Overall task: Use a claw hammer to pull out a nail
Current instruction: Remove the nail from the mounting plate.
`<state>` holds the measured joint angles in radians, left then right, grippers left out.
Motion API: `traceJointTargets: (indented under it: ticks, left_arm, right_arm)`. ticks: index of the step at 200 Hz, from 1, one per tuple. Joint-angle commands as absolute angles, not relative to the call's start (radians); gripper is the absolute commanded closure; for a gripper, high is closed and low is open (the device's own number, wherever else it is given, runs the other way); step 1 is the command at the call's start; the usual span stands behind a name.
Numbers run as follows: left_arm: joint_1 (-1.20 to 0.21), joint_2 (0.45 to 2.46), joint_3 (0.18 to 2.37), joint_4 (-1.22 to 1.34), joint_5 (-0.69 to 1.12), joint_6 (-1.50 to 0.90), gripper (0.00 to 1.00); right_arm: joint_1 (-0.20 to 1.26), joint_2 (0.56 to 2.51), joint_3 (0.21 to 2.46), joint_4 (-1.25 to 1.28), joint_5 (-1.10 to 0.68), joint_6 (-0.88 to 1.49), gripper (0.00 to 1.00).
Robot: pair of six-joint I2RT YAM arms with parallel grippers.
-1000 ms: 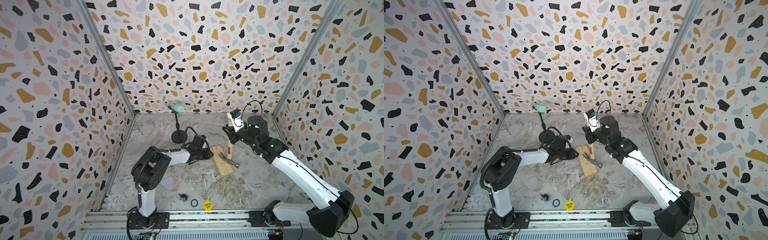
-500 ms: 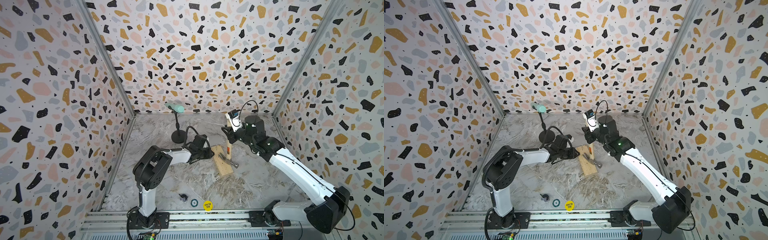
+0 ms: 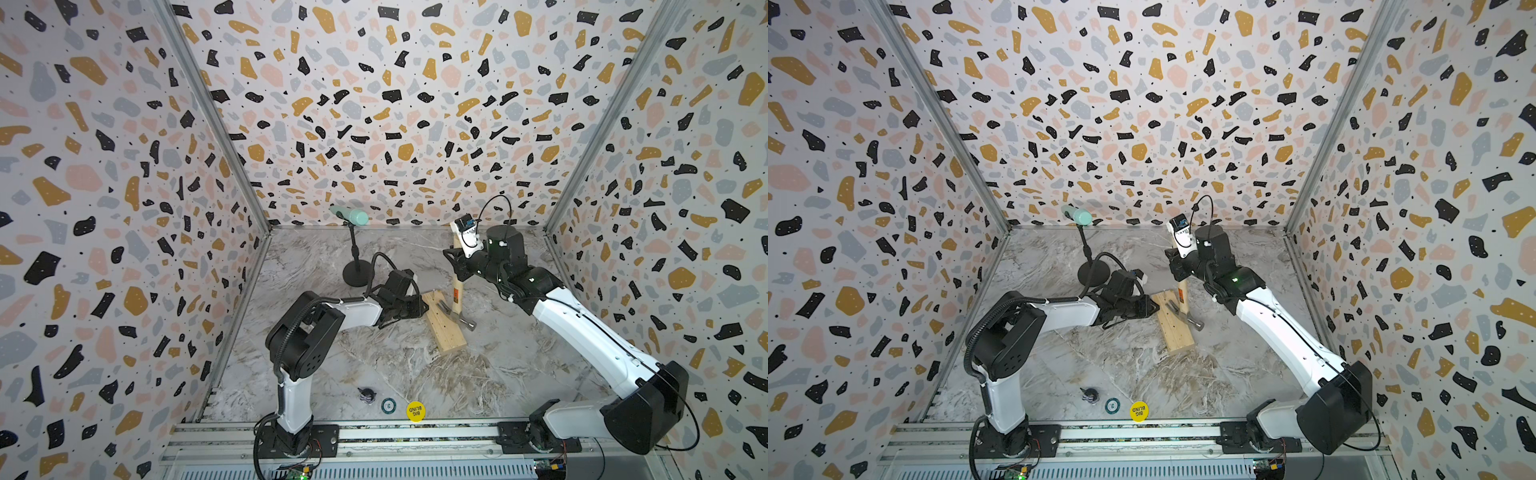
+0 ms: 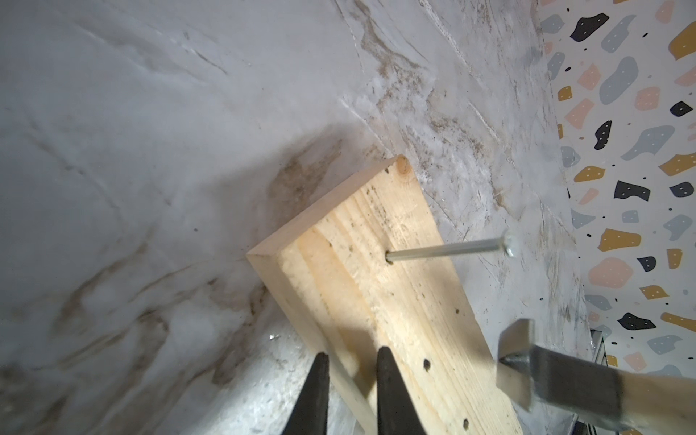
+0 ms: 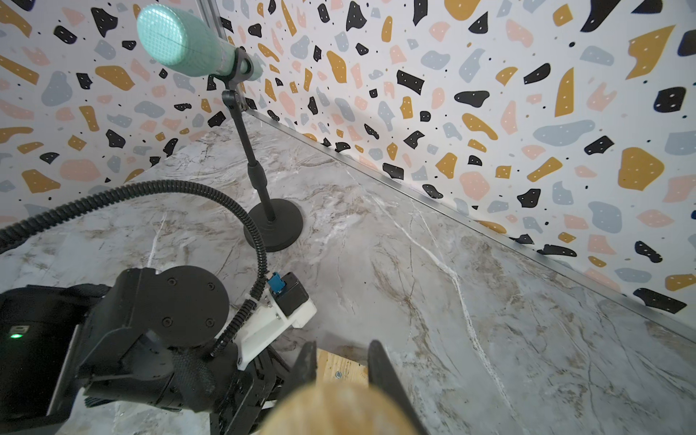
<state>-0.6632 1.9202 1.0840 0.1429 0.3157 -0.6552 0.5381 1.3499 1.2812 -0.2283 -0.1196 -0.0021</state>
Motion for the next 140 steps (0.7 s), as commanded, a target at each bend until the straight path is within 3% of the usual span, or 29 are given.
traceJointTargets:
  ticks: [1,140]
  left_arm:
    - [-0.667,1.94,1.06,0.133,0.31,-0.664,0.81]
    - [-0.67,1.936,1.045,0.146,0.309,-0.674,0.81]
  right_arm:
    - [0.528,1.334,1.359,-0.114,-0.133,-0.004,1.0]
    - [0.514,1.442,1.411,-0.101,-0.141,-0.012,1.0]
